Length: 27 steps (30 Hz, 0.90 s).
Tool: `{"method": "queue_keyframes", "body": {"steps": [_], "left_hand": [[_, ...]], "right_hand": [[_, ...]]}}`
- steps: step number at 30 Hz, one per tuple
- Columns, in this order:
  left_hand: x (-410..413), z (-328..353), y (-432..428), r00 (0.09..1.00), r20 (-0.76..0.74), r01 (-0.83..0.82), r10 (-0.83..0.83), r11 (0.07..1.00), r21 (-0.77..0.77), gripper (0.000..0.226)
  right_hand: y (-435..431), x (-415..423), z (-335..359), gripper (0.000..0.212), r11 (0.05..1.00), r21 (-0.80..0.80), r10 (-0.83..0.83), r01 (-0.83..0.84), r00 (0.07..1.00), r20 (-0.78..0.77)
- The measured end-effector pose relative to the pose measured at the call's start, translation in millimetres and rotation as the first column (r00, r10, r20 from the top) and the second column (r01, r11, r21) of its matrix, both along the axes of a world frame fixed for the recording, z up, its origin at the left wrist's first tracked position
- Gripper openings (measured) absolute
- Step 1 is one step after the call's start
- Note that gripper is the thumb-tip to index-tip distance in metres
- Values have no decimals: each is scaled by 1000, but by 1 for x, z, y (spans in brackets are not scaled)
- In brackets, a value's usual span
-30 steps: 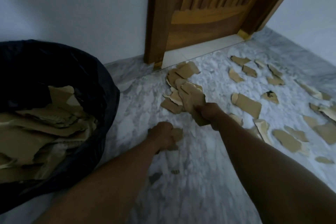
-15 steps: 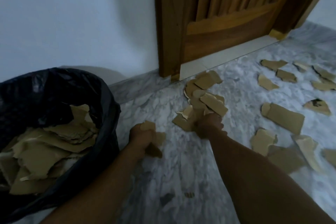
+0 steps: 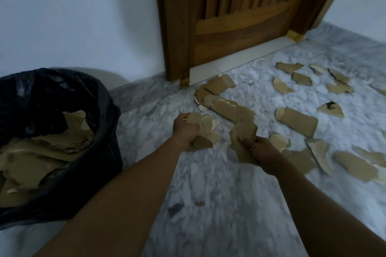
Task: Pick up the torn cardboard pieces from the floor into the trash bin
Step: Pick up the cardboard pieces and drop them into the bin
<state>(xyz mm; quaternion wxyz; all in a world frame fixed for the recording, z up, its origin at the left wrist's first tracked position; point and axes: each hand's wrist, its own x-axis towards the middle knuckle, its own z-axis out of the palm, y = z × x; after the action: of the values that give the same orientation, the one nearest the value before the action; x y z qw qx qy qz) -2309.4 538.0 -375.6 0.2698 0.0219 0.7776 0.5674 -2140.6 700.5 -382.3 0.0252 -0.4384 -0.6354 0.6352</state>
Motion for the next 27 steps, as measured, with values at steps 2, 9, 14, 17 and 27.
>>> {"method": "queue_keyframes", "body": {"steps": [2, 9, 14, 17, 27], "left_hand": [[2, -9, 5, 987, -118, 81, -113, 966, -246, 61], [-5, -14, 22, 911, -150, 170, -385, 680, -713, 113], [-13, -23, 39, 901, -19, 267, -433, 590, -762, 121], [-23, -28, 44, 911, 41, 313, -410, 625, -715, 124], [-25, -50, 47, 870, -34, 315, -492, 607, -730, 98]], "right_hand": [[2, 5, 1, 33, 1000, -13, 19, -18, 1000, 15], [8, -6, 2, 25, 980, -47, 196, -192, 976, 100], [18, -39, -8, 42, 941, 108, 294, -320, 934, 203], [25, -69, -17, 56, 766, 369, 331, -527, 815, 476], [55, -175, 4, 65, 589, 529, 359, -611, 784, 506]]}}
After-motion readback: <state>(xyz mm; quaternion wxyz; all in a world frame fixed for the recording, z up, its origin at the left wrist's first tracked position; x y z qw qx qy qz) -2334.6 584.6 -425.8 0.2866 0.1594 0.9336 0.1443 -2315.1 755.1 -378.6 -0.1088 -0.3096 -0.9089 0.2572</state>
